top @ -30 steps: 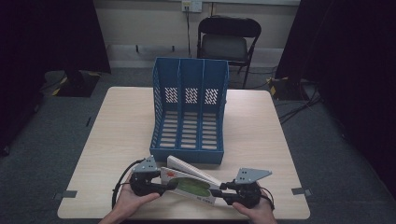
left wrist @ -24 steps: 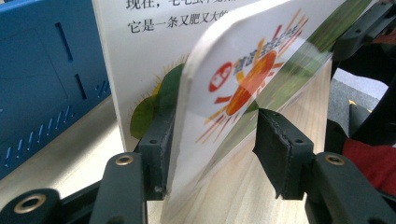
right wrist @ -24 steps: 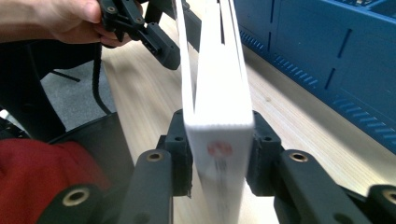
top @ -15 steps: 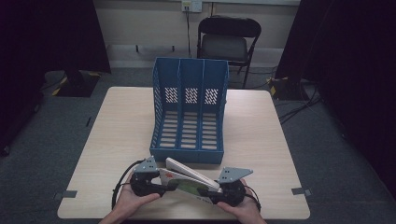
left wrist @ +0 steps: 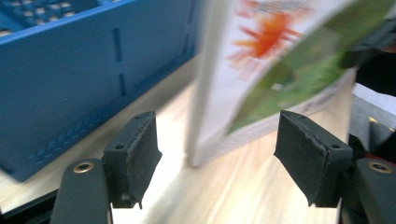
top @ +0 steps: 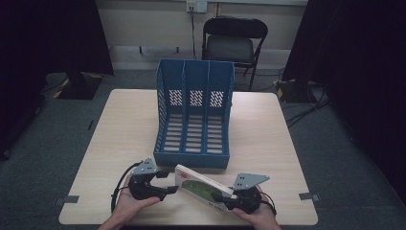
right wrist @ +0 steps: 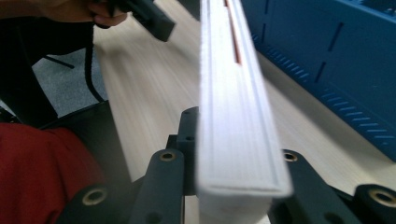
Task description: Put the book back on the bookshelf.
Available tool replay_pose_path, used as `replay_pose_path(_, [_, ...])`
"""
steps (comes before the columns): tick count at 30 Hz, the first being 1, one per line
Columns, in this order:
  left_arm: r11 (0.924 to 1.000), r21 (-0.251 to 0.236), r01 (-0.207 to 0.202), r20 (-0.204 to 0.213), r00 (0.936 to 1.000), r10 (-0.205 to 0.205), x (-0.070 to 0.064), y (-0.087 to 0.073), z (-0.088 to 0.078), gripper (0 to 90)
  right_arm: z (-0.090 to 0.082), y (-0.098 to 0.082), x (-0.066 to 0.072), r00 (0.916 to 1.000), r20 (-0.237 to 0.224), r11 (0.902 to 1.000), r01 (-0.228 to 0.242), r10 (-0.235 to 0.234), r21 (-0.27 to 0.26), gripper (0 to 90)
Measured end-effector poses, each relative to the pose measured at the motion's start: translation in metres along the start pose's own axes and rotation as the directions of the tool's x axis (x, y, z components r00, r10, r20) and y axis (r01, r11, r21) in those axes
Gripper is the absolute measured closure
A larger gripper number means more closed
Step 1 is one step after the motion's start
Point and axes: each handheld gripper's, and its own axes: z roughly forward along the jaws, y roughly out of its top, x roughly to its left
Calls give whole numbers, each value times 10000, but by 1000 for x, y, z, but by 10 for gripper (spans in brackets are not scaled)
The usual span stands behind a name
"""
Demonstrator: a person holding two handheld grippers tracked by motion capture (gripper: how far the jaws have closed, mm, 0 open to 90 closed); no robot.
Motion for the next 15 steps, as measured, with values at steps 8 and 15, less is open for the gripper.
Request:
replay_pose_path(8, [9999, -15, -117, 524, 9986, 118, -4, 4, 14, 323, 7, -3, 12, 9999, 106, 9999, -82, 83, -100, 683])
replay_pose_path(15, [9994, 146, -313, 671, 9973, 302, -9, 7, 24, 326, 21, -2, 16, 9990, 450, 10000, -63, 66, -50, 600])
